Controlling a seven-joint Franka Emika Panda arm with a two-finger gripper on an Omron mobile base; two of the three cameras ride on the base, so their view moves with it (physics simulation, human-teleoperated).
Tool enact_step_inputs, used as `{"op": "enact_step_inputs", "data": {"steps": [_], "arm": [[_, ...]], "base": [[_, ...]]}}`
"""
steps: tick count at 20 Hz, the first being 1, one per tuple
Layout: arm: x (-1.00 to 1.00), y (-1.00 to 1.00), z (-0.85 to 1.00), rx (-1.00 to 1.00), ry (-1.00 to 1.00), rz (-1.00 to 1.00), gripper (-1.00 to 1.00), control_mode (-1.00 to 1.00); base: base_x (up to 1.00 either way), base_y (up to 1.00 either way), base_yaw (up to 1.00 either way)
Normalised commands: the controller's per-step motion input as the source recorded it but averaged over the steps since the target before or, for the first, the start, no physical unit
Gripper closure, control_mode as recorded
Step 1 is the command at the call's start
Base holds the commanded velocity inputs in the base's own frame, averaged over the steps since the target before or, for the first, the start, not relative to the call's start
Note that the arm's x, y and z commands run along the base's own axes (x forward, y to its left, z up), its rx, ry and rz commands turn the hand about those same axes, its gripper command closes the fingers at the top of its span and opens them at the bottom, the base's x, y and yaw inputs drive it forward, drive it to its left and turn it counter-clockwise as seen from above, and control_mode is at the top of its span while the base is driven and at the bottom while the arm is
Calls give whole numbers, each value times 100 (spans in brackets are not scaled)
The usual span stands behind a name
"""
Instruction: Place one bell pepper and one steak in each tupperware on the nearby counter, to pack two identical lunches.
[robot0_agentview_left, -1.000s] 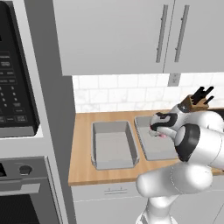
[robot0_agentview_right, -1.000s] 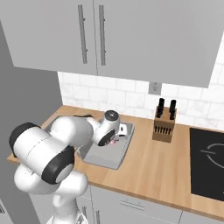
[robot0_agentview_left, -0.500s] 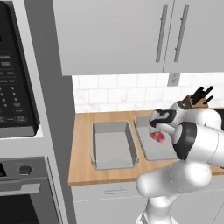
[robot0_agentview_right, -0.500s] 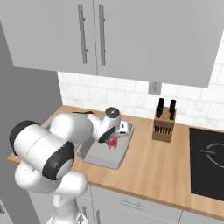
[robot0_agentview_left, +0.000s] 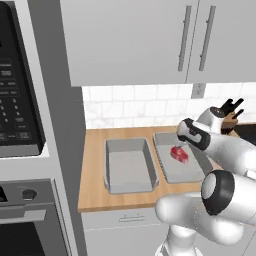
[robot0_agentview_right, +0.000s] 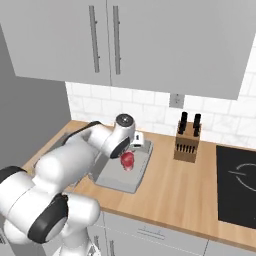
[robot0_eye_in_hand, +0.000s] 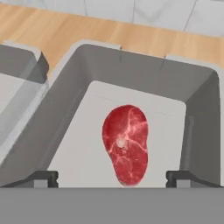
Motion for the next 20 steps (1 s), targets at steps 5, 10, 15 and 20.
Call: {"op": "enact_step_inputs", "data": {"steps": [5,10,15,20], "arm": [[-86,38,28,-5,-12,0,-100,-100],[-75,68,13,-16,-18,0,-100,-100],[-67,75,8,-23,-25,0,-100,-100],[-99,48,0,-18,-26,0,-100,-100]], "base": [[0,0,0],[0,0,0],[0,0,0],[0,0,0]]}}
